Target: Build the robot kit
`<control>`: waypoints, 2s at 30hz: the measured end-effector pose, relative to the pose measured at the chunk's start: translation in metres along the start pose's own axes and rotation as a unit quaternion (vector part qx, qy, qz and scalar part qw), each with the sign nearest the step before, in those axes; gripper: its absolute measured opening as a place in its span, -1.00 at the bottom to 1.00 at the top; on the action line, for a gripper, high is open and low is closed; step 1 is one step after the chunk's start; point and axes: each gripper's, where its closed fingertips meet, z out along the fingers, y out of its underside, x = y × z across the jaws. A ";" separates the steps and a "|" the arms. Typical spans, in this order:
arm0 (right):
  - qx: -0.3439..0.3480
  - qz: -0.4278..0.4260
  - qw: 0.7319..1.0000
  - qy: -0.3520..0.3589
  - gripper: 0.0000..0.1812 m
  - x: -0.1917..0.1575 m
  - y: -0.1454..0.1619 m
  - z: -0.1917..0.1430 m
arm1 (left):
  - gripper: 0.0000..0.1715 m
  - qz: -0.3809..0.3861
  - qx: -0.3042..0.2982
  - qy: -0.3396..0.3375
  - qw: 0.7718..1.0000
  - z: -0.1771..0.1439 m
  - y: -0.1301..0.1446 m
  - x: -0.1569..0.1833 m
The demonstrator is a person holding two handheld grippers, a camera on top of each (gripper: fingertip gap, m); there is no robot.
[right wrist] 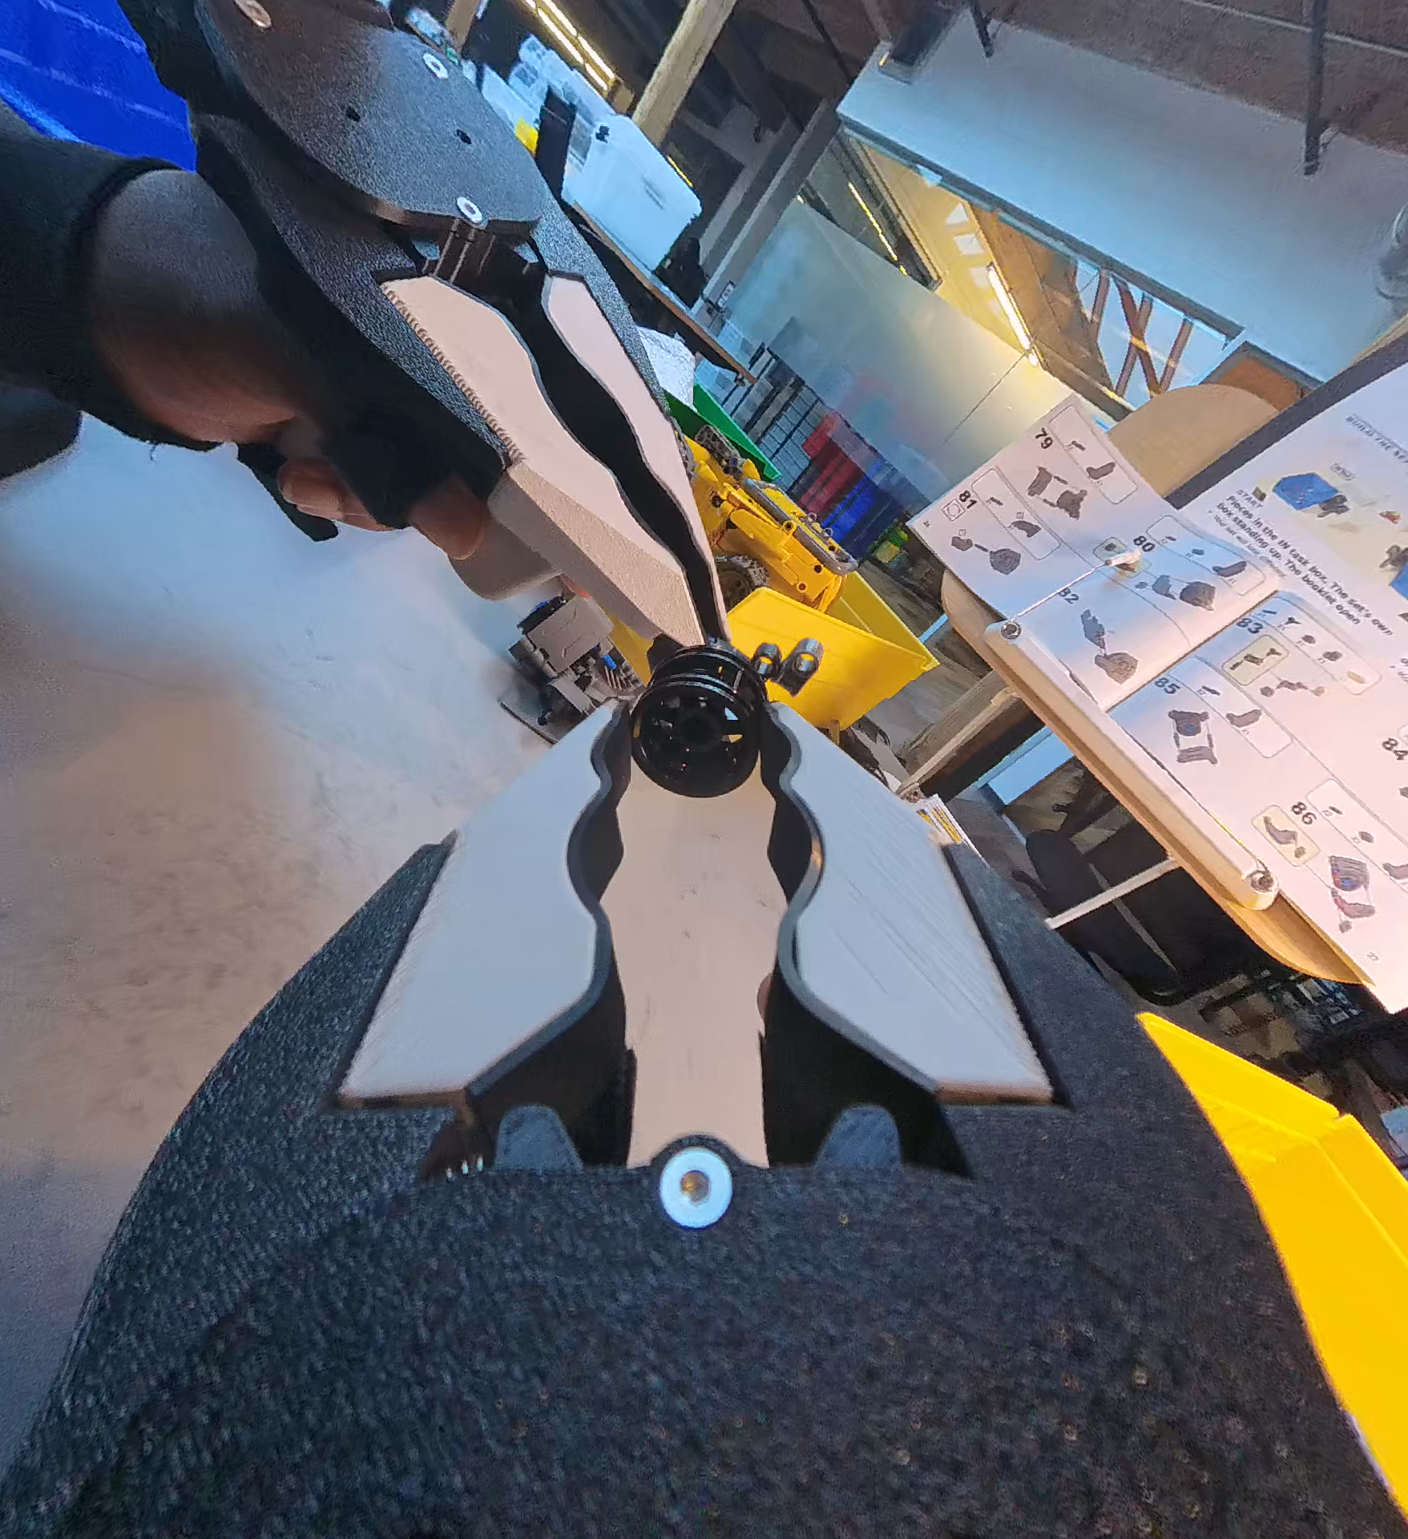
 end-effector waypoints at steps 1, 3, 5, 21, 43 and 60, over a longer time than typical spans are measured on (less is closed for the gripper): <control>0.001 0.000 1.000 -0.001 -0.67 0.000 0.000 0.000 | -0.95 0.005 0.000 0.000 1.000 0.000 0.000 0.000; 0.008 -0.005 1.000 -0.004 -0.67 -0.001 -0.001 -0.001 | -0.94 0.005 0.001 0.006 1.000 -0.001 0.000 0.000; 0.028 -0.021 0.999 0.002 -0.66 0.004 -0.008 -0.002 | -0.93 -0.003 0.025 0.004 1.000 -0.004 -0.008 -0.002; 0.087 -0.047 0.995 0.006 -0.67 0.009 -0.037 -0.014 | -0.87 -0.065 0.106 0.061 0.990 -0.018 -0.042 0.003; 0.064 -0.053 0.996 0.044 -0.66 0.012 -0.040 -0.010 | -0.87 -0.087 0.120 0.053 0.988 -0.018 -0.044 -0.002; 0.074 0.057 0.995 -0.022 -0.66 0.004 -0.037 -0.009 | -0.92 -0.153 0.087 0.117 0.977 -0.016 -0.029 0.007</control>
